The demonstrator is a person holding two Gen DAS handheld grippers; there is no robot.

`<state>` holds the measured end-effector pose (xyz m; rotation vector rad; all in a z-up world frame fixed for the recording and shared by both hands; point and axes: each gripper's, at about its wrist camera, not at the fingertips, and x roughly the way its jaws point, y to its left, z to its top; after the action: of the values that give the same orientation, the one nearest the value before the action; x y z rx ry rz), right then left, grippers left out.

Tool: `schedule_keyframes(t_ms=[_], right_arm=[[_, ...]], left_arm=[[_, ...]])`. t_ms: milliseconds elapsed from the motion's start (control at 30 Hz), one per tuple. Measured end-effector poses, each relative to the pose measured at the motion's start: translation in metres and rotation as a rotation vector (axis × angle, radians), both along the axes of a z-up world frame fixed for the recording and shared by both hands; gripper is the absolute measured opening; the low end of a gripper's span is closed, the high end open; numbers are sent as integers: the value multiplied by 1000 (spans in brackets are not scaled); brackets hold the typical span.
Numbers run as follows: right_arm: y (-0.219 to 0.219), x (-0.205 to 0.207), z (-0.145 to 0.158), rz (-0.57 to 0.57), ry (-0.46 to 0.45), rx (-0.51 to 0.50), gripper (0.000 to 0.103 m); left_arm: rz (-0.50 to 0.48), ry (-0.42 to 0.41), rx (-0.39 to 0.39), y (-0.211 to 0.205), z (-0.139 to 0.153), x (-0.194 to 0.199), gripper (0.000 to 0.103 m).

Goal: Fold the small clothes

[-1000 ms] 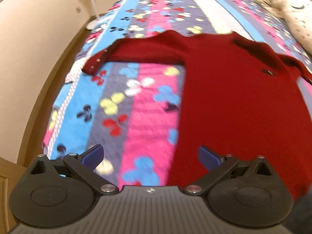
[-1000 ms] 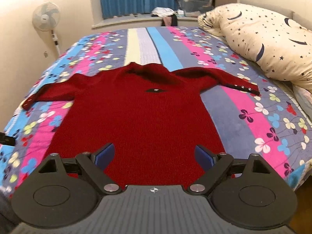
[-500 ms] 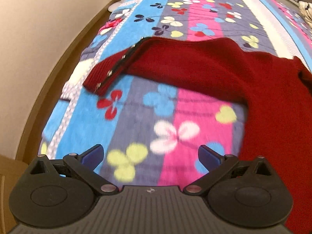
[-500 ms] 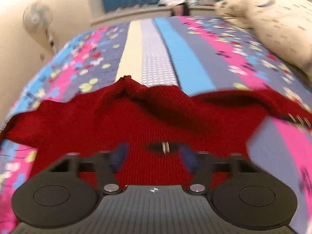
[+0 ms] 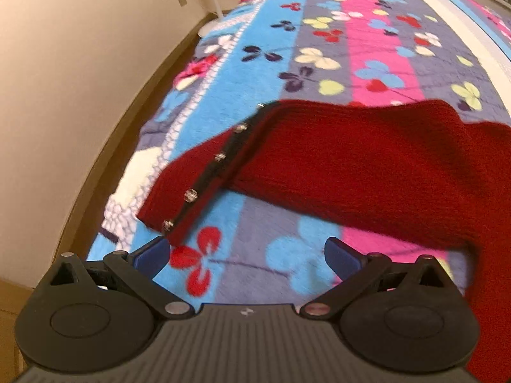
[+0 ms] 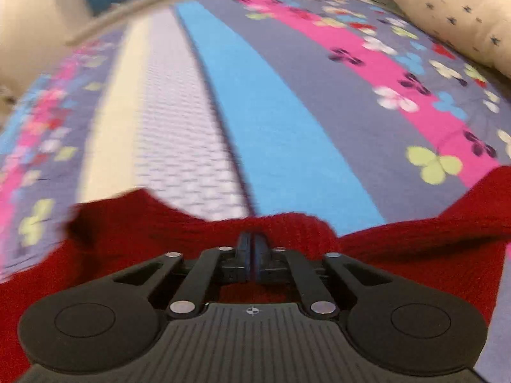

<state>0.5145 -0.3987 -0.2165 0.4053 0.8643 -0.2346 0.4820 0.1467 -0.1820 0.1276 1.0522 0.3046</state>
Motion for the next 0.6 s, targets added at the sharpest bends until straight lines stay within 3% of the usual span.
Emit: schedule_keyframes(t_ms=[33, 67, 100, 233, 433, 467, 500, 600], right_arm=[[3, -17, 9, 13, -27, 15, 42], [7, -37, 18, 31, -59, 23, 61], [10, -54, 26, 54, -82, 22, 68], [26, -131, 42, 126, -96, 12, 74], [25, -211, 38, 58, -2, 120, 74], [24, -221, 36, 34, 5, 138, 74], [23, -230, 34, 6, 8, 154, 74], [29, -252, 29, -17, -2, 151, 74]], left_arm=[[2, -8, -2, 7, 0, 0, 103], [1, -14, -7, 12, 0, -1, 103], [-9, -20, -18, 19, -1, -1, 103], [-67, 19, -28, 32, -12, 8, 103], [-87, 60, 115, 48, -26, 42, 100], [-80, 118, 133, 53, -33, 51, 69], [-64, 187, 146, 58, -39, 59, 19], [-57, 234, 121, 61, -17, 65, 17]])
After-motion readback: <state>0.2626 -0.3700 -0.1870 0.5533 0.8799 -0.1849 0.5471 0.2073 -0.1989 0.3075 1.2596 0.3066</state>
